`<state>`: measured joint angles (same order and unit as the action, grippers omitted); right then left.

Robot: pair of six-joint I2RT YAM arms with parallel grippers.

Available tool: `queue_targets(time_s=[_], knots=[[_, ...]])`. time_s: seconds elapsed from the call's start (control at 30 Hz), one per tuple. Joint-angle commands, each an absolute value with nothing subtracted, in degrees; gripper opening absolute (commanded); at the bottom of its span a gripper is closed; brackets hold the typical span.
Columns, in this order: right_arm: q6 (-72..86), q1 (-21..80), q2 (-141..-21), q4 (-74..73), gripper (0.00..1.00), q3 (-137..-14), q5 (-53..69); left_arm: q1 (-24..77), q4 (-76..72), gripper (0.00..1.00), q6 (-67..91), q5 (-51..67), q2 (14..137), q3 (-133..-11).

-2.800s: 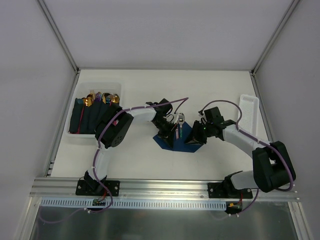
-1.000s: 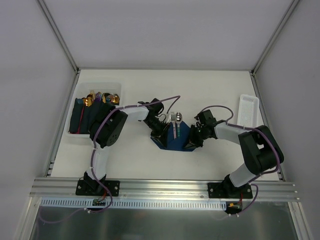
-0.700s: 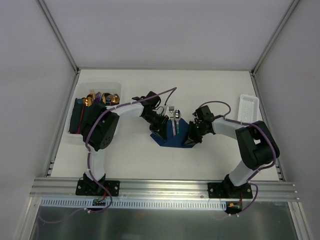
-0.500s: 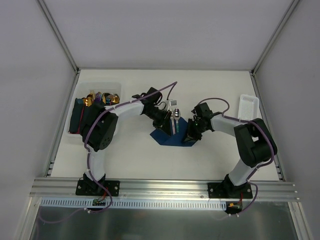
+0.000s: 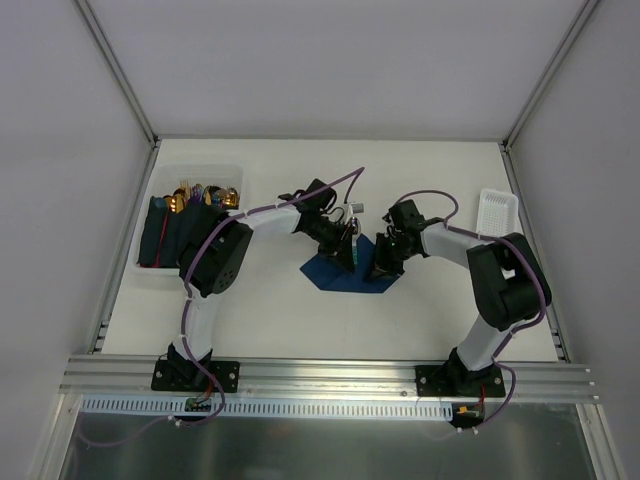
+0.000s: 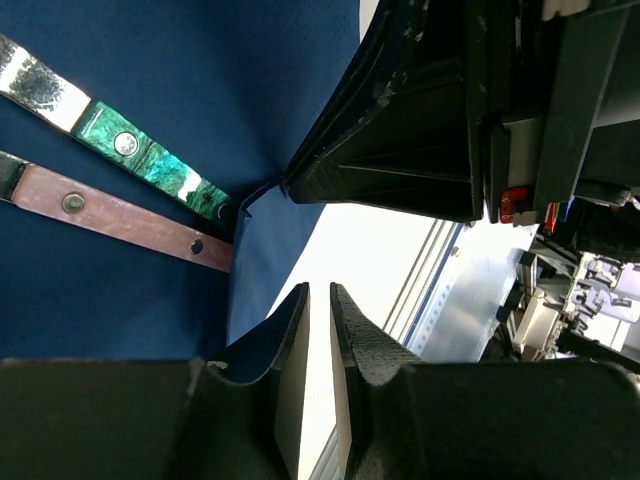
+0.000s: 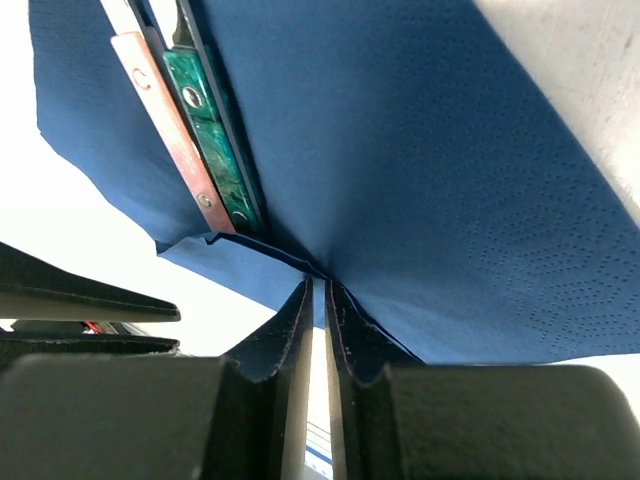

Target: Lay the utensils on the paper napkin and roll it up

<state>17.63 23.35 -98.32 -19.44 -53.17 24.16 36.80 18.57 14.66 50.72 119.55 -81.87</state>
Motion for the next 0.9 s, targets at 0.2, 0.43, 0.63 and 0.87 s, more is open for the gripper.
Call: queue_targets(time_s=[0.2,0.43,0.63,0.87], knots=[[16.9,22.9,-99.1,-21.0,0.12,-54.8,23.2,37.5,17.0,0.15,16.5,50.4,121.9,-84.8],[17.0,22.9,-99.1,-21.0,0.13,-54.8,23.4,38.6,16.7,0.15,17.3,50.4,124.0,-85.8],[17.5,22.9,-97.9,-21.0,0.14,-54.5,23.6,38.5,16.4,0.14,18.1,48.5,125.9,-86.0],[18.0,22.2,-92.9,-22.4,0.17,-53.6,24.1,37.4,16.5,0.13,19.2,47.8,127.7,-85.5]])
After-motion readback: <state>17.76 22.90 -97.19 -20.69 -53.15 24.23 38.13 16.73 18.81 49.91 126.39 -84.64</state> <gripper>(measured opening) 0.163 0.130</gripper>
